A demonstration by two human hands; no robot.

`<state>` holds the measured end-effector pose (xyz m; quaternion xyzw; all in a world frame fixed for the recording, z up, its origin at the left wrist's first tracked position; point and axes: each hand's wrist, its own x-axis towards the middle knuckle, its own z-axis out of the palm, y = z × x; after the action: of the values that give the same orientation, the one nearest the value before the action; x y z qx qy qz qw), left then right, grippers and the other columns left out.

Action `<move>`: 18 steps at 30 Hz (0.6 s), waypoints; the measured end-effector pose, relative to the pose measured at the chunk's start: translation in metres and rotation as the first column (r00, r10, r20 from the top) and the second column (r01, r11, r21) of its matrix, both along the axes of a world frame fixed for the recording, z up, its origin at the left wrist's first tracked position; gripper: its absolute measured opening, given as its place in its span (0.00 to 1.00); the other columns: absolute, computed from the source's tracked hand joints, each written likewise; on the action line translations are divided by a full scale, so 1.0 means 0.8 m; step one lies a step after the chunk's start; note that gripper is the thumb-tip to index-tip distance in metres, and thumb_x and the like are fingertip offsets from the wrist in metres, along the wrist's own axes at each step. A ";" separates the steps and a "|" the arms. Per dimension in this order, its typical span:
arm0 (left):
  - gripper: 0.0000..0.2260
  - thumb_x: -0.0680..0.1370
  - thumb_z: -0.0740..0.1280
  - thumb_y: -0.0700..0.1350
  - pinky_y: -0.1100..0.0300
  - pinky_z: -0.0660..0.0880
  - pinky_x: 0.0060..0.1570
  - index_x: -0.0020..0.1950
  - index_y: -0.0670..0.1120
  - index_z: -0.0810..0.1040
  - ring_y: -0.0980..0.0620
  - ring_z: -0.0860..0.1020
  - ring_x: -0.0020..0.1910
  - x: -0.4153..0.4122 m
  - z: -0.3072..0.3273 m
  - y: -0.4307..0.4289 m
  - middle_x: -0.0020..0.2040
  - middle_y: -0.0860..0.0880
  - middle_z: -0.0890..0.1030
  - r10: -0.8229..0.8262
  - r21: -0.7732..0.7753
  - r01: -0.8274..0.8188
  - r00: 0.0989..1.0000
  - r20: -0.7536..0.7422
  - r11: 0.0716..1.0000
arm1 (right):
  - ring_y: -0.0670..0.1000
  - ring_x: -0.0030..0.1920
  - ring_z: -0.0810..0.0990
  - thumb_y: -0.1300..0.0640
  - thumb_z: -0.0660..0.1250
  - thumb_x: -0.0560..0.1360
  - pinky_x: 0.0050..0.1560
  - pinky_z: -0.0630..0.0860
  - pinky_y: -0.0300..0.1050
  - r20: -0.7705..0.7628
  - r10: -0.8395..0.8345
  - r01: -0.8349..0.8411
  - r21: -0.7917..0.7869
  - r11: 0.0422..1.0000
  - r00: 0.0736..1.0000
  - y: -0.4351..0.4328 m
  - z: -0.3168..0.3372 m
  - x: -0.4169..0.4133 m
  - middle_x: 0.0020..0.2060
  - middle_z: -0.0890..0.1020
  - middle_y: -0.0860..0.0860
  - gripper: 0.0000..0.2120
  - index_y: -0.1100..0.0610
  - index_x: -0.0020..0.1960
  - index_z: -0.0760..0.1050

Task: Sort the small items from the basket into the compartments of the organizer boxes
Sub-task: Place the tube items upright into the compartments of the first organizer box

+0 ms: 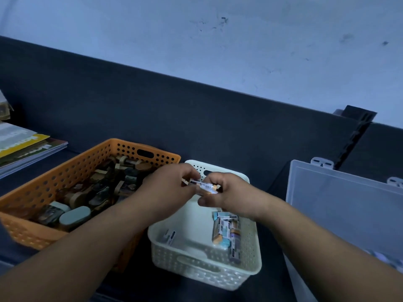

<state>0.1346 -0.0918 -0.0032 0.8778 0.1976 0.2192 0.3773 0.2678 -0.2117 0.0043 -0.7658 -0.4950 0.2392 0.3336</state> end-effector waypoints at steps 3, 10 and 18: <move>0.04 0.73 0.72 0.44 0.58 0.74 0.40 0.45 0.51 0.80 0.56 0.77 0.36 0.009 0.010 -0.019 0.40 0.54 0.80 -0.042 -0.161 0.056 0.995 0.089 0.985 | 0.46 0.36 0.73 0.56 0.75 0.71 0.38 0.71 0.43 -0.019 -0.026 0.027 0.035 0.999 0.999 -0.027 0.011 -0.001 0.36 0.74 0.48 0.09 0.54 0.41 0.75; 0.01 0.76 0.68 0.37 0.61 0.78 0.36 0.46 0.40 0.78 0.52 0.79 0.34 0.030 0.027 -0.064 0.38 0.44 0.80 -0.088 -0.590 0.180 0.980 0.181 0.787 | 0.45 0.29 0.72 0.60 0.72 0.73 0.26 0.66 0.36 -0.401 -0.149 0.222 0.142 0.965 0.904 -0.089 0.028 0.008 0.30 0.76 0.49 0.08 0.57 0.46 0.73; 0.04 0.76 0.67 0.35 0.61 0.80 0.39 0.49 0.40 0.78 0.51 0.80 0.37 0.058 0.035 -0.113 0.40 0.42 0.82 -0.060 -0.752 0.261 0.957 0.285 0.605 | 0.46 0.26 0.72 0.63 0.65 0.78 0.21 0.66 0.34 -0.706 -0.228 0.417 0.105 0.903 0.670 -0.157 0.040 0.027 0.35 0.79 0.53 0.06 0.57 0.42 0.74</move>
<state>0.1808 -0.1822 0.0247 0.6080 0.1479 0.1766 0.7598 0.2892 -0.3376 0.0364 -0.6506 -0.2206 0.3720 0.6243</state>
